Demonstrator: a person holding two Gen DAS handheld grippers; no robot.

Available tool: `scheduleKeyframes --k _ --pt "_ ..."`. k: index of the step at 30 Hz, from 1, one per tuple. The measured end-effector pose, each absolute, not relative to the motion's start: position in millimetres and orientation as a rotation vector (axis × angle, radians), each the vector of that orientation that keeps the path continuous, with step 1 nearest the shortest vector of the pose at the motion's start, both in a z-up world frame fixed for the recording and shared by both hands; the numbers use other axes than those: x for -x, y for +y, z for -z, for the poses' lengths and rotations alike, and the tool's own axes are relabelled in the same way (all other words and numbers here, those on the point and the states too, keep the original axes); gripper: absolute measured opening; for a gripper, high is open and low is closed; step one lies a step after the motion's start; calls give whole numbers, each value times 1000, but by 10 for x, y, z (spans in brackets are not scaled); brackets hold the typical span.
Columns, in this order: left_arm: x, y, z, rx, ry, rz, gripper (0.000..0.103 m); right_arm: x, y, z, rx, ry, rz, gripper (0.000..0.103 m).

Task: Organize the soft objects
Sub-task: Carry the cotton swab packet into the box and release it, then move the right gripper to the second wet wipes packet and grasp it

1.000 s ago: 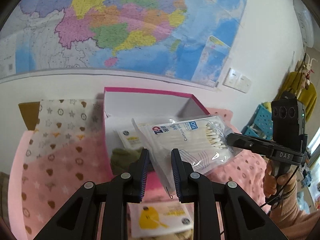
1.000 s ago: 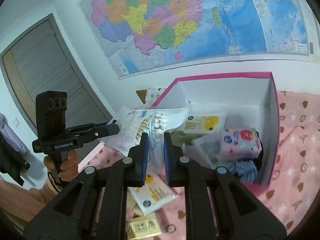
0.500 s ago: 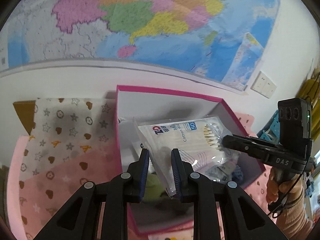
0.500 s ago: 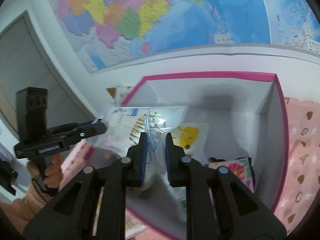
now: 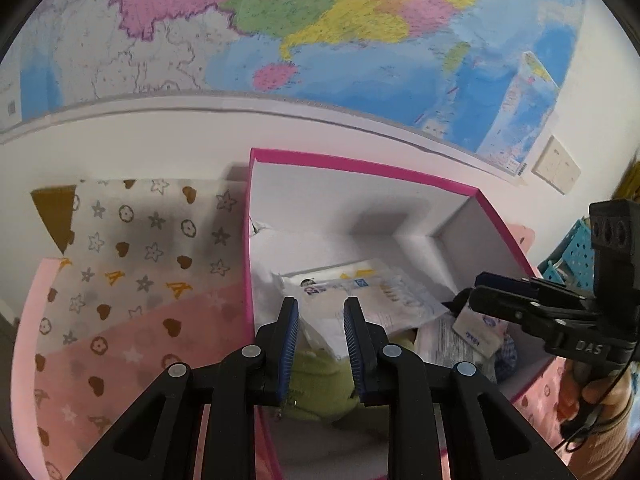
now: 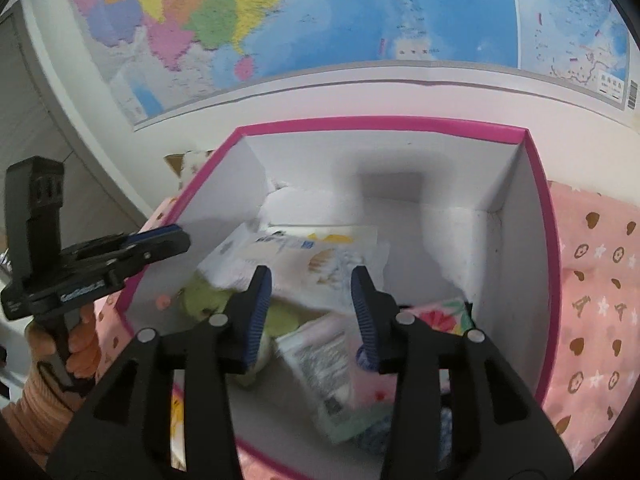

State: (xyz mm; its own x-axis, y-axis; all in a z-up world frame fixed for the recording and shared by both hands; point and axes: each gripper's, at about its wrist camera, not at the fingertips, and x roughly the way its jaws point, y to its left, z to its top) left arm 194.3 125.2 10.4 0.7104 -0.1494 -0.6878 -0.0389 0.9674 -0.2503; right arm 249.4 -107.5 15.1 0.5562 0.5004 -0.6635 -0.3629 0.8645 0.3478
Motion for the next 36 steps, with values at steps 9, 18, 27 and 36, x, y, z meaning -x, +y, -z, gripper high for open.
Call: scheduleKeyframes --k 9,18,27,36 --pt "-1325 1171 -379 210 656 128 40 -1939 -1143 -335 -235 760 -657 48" --pt "-821 1119 -341 226 641 172 47 -1392 -1196 -392 -262 750 -779 50" --pt "-642 1148 64 274 748 149 48 -1204 -1138 13 -340 869 -805 50" --pt "-570 1056 384 286 852 164 48 -1209 -987 517 -391 1019 -784 50"
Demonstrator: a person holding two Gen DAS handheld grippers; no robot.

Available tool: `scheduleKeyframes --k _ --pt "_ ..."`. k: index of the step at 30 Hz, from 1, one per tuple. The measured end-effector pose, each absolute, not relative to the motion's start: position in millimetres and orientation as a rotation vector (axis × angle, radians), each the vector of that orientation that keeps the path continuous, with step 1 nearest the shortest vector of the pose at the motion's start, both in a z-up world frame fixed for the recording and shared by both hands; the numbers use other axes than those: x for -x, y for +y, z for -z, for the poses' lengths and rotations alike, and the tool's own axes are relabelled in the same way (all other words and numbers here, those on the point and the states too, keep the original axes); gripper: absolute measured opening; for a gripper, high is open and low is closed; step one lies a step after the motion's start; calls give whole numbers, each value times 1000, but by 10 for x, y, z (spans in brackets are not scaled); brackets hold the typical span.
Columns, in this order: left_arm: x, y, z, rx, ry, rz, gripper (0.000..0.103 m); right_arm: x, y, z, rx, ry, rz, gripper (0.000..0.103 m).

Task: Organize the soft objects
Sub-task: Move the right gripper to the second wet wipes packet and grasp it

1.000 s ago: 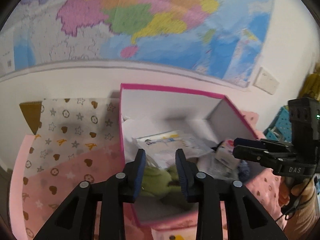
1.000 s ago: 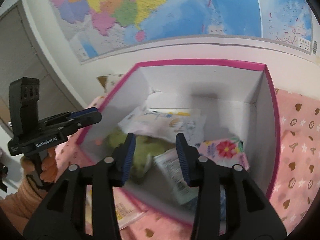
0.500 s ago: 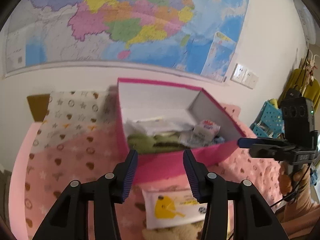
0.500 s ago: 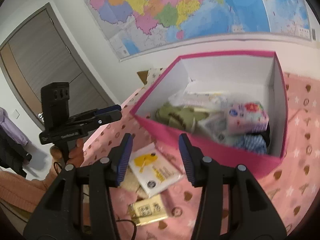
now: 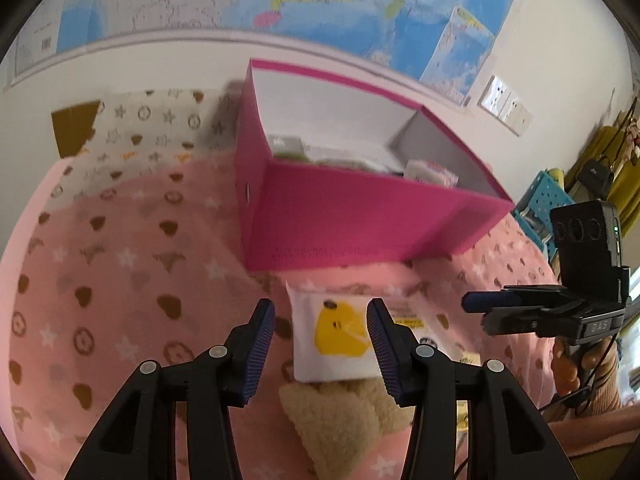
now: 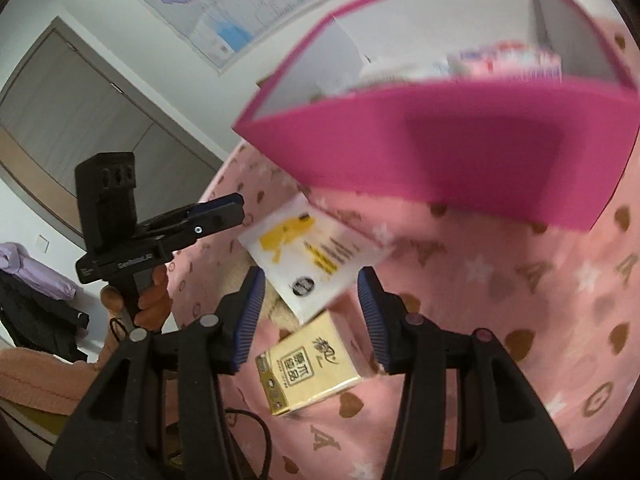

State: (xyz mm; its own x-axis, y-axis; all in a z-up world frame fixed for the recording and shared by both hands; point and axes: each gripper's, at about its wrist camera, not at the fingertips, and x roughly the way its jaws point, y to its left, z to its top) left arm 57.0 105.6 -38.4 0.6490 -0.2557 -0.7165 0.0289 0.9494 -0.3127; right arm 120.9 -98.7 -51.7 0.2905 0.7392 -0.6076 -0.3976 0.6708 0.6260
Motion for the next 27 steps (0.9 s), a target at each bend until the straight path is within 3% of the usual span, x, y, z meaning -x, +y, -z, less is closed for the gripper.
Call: scheduleKeyframes --k 18,27 --pt "-609 1000 642 381 960 251 49 -1366 -877 816 -492 1083 -789 50" --pt "-596 939 591 346 952 252 44 -1376 -895 812 -464 1045 -762 31"
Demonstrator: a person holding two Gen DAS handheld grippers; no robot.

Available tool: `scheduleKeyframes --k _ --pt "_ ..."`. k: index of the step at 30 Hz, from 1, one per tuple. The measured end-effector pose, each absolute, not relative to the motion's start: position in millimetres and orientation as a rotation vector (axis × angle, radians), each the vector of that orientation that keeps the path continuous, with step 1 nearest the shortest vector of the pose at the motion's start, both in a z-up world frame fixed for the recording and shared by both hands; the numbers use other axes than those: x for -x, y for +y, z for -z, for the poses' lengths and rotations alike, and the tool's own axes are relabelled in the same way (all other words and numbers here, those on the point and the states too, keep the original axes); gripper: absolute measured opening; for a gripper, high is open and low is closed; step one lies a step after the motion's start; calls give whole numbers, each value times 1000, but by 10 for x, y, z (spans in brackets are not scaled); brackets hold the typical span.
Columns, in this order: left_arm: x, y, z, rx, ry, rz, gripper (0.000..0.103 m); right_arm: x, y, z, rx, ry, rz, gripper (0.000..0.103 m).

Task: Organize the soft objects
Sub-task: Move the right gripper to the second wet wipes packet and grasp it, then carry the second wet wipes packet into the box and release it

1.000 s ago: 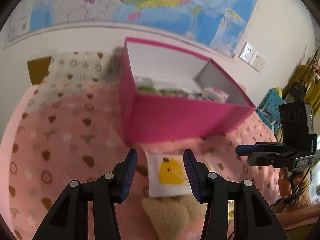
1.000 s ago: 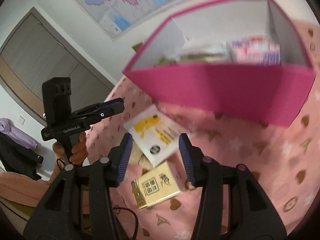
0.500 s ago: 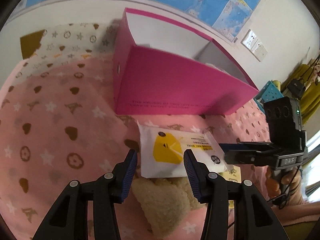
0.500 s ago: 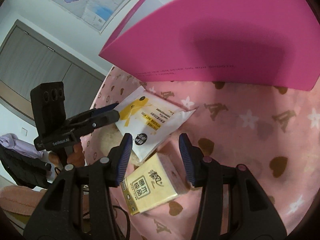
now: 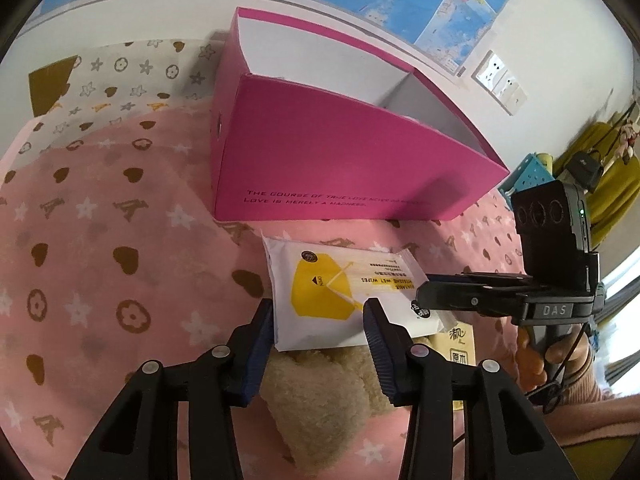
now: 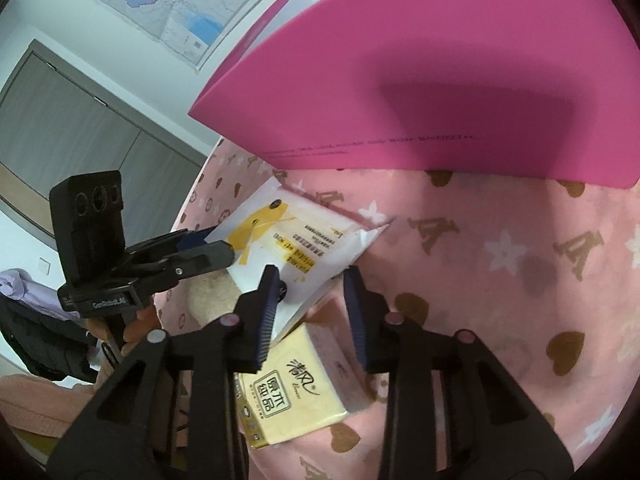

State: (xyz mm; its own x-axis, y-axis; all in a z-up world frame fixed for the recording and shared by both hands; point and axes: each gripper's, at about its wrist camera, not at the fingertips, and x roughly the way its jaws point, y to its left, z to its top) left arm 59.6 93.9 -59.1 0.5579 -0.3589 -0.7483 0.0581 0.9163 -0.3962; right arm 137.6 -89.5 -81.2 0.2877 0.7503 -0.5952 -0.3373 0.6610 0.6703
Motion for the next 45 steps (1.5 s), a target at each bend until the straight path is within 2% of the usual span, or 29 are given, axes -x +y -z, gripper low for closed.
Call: scheduleKeyframes --k 2,9,27,45 --pt "-582 939 563 346 943 256 43 -1379 -917 805 -465 1032 -757 26" --pt "-501 916 432 327 914 271 43 -1322 -941 699 -435 994 -747 22" --pt "-341 743 -126 274 772 320 43 -1117 -1176 48 -358 802 -736 22" --pt "-941 774 -510 254 716 278 43 -1613 -1282 -442 -306 708 -707 22"
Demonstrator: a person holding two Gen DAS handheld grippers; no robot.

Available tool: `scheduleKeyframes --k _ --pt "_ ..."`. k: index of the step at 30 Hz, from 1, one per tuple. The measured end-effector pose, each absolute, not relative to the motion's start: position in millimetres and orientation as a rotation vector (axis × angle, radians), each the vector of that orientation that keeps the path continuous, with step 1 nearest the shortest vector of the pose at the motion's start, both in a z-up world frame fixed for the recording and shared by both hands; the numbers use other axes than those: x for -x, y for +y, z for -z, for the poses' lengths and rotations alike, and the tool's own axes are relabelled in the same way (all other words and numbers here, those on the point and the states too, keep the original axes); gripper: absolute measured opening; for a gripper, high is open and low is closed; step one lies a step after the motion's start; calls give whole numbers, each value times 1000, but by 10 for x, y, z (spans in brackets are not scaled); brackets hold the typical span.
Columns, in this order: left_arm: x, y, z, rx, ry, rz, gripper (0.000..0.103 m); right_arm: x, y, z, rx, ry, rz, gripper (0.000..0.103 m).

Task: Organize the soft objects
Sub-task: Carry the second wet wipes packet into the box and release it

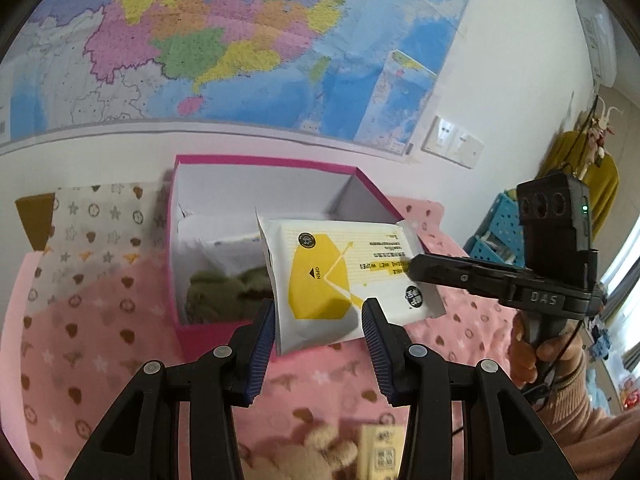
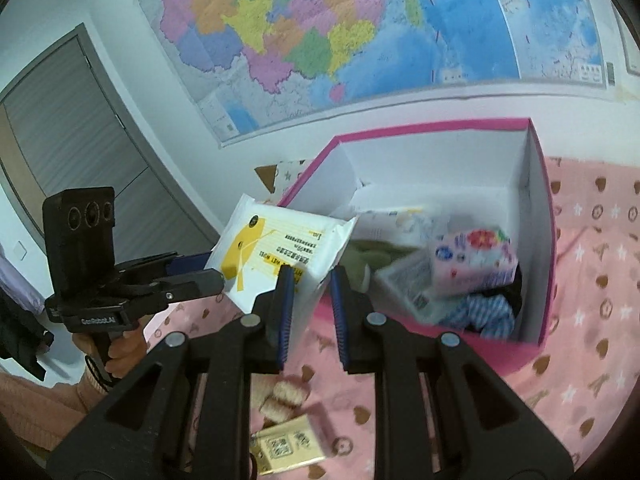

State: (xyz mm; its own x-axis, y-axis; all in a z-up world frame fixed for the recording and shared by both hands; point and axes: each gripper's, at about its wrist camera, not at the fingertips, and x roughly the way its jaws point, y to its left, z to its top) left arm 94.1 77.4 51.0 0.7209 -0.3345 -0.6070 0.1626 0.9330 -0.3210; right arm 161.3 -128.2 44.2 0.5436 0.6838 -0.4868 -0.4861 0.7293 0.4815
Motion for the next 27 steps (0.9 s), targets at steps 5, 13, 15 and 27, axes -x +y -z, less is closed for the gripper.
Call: scheduleKeyframes --k 5,13,15,27 --pt "-1178 801 -478 253 733 254 43 -1836 -1252 -486 -296 709 -688 22" --pt "-1493 899 -429 260 756 217 43 -2148 -1196 -457 -293 736 -657 22" --pt "-1552 928 -409 262 763 205 43 -2220 -1180 -431 -294 747 -650 22" --pt "-1929 1035 -182 252 831 137 43 -2679 -1107 -177 -321 845 -594 24"
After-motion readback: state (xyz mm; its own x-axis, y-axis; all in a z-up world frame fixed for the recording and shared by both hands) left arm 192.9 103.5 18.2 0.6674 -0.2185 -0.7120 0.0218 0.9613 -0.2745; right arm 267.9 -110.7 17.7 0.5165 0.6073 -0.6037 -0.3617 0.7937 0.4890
